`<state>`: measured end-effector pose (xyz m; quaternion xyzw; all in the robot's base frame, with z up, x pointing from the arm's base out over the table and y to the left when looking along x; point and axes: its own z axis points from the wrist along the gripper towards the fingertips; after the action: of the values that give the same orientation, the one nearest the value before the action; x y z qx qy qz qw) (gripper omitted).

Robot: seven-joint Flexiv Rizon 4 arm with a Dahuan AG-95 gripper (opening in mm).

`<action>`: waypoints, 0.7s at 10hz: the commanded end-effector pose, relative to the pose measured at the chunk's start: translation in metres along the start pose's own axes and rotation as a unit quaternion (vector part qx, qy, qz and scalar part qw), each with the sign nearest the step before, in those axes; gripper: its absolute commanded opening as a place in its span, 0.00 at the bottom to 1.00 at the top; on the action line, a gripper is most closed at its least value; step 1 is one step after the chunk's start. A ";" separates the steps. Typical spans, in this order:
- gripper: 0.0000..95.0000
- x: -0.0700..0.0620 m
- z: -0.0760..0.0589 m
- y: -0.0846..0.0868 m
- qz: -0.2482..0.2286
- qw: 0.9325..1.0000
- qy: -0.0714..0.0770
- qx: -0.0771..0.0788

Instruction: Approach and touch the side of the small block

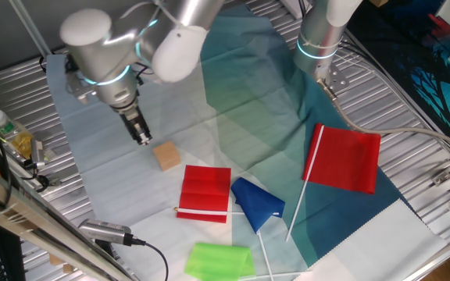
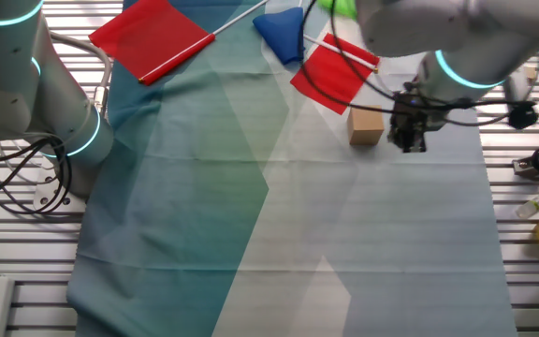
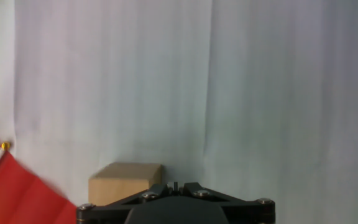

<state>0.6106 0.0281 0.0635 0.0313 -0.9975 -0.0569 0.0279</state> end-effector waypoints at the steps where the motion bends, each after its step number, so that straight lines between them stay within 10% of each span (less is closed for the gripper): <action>1: 0.00 -0.010 -0.002 0.003 0.003 1.000 0.002 0.001; 7: 0.00 -0.031 0.006 0.019 0.020 1.000 0.007 -0.003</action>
<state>0.6395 0.0501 0.0566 0.0103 -0.9974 -0.0598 0.0380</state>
